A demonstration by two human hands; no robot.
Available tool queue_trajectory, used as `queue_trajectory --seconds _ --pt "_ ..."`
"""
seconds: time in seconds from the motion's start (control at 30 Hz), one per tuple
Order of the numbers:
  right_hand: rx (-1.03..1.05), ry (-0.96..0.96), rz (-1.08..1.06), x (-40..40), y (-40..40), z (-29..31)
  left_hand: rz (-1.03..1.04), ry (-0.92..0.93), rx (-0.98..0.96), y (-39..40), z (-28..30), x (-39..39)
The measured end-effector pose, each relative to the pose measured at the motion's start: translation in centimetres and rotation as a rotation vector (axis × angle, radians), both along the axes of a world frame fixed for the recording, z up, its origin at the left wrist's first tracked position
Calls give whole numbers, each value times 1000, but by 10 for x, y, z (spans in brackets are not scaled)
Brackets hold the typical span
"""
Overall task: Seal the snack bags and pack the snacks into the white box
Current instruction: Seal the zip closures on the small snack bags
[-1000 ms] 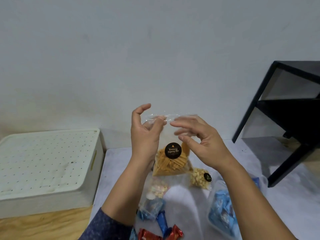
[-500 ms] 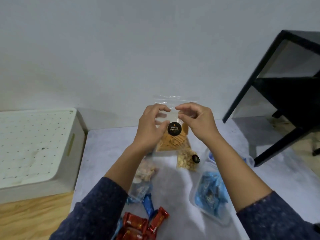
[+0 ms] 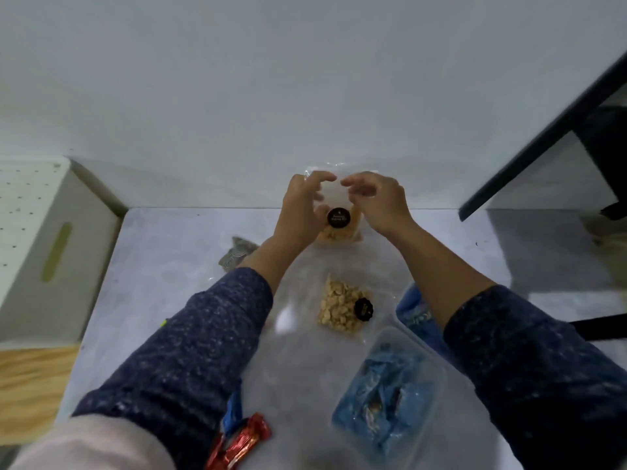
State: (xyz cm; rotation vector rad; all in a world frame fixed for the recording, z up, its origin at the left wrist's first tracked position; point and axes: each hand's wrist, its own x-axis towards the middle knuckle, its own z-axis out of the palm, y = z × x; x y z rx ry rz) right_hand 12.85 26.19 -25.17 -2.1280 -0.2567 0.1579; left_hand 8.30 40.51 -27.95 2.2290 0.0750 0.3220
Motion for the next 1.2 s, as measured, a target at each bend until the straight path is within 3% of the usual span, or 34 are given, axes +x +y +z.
queue_trajectory --seconds 0.33,0.63,0.87,1.07,1.2 --pt "-101 -24 40 30 -10 -14 -28 22 93 -3 -15 27" --pt "-113 -117 -68 -7 -25 1 -27 17 62 -3 2 -6" --pt "-228 -6 -126 -90 -45 -12 -251 48 120 -11 -19 -69" --pt "-427 104 -97 -140 -57 -46 -494 305 209 -28 -58 -119" --pt "-495 95 -19 -144 -62 -58 -511 340 260 -34 -75 -132"
